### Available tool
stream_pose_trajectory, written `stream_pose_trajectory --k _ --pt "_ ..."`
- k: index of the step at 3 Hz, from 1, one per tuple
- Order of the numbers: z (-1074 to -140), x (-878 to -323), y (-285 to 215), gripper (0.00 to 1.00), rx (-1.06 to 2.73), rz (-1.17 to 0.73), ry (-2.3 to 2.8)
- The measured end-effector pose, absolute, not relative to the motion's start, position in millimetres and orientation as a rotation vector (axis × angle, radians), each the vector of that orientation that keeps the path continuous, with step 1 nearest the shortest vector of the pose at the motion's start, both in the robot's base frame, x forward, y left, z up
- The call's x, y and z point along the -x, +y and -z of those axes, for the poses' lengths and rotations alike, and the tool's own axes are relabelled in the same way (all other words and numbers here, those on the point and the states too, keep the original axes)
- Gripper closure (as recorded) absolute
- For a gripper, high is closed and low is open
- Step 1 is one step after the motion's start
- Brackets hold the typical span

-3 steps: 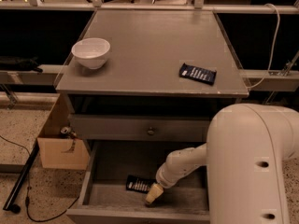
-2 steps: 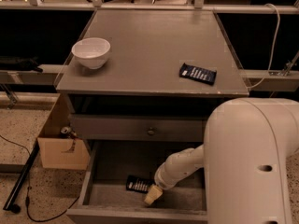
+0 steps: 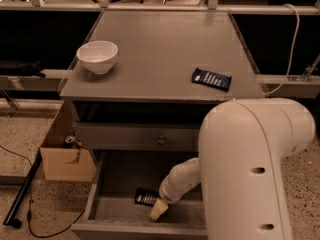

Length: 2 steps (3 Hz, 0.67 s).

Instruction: Pick rxbar chocolate from middle drawer and place on counter

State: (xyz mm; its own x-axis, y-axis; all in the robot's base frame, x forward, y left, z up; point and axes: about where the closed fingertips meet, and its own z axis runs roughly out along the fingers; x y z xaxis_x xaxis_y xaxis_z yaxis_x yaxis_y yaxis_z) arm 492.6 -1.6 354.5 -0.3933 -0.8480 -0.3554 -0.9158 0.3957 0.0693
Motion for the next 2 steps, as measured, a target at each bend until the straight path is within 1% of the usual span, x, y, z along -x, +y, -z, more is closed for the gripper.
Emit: stream_pose_trajectory --k 1,2 --pt "-351.1 -484.6 37.6 0.01 1.672 -0.337 2.356" --pt "-351.0 -483.0 52.0 0.23 1.707 -0.345 2.333"
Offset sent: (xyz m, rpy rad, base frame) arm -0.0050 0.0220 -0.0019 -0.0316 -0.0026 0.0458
